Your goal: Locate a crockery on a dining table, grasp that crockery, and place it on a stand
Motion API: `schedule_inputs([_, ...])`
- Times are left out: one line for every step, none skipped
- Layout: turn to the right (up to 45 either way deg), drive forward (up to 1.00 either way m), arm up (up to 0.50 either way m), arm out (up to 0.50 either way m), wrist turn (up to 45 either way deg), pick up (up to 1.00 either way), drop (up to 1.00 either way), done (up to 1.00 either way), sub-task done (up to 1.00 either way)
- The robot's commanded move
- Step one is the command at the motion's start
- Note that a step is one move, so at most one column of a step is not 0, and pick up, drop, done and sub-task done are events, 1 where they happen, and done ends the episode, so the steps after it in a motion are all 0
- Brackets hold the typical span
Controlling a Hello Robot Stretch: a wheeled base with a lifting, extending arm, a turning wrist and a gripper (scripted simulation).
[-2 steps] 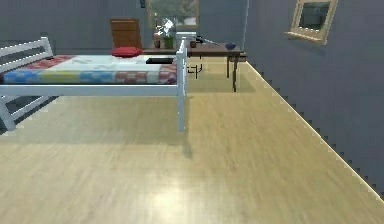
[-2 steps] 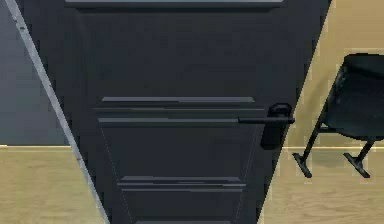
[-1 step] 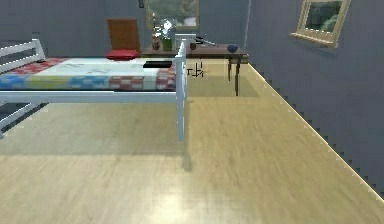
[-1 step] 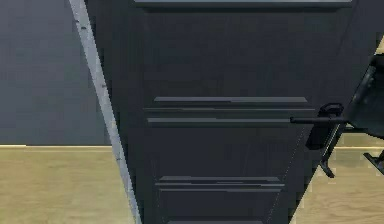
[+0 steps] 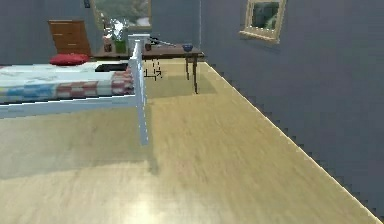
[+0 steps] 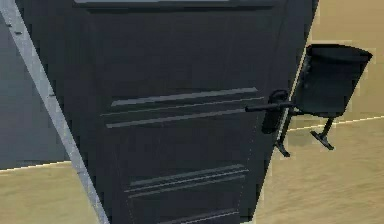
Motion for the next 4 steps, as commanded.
schedule_inputs([0.0, 0.55, 0.0, 0.0, 0.0, 0.0, 0.0, 0.0, 0.0])
schedule_inputs([9.0, 0.0, 0.0, 0.0, 0.0, 0.0, 0.0, 0.0, 0.0])
schedule_inputs([0.0, 1.0, 0.0, 0.0, 0.0, 0.0, 0.0, 0.0, 0.0])
schedule_inputs([0.0, 0.35, 0.0, 0.0, 0.0, 0.0, 0.0, 0.0, 0.0])
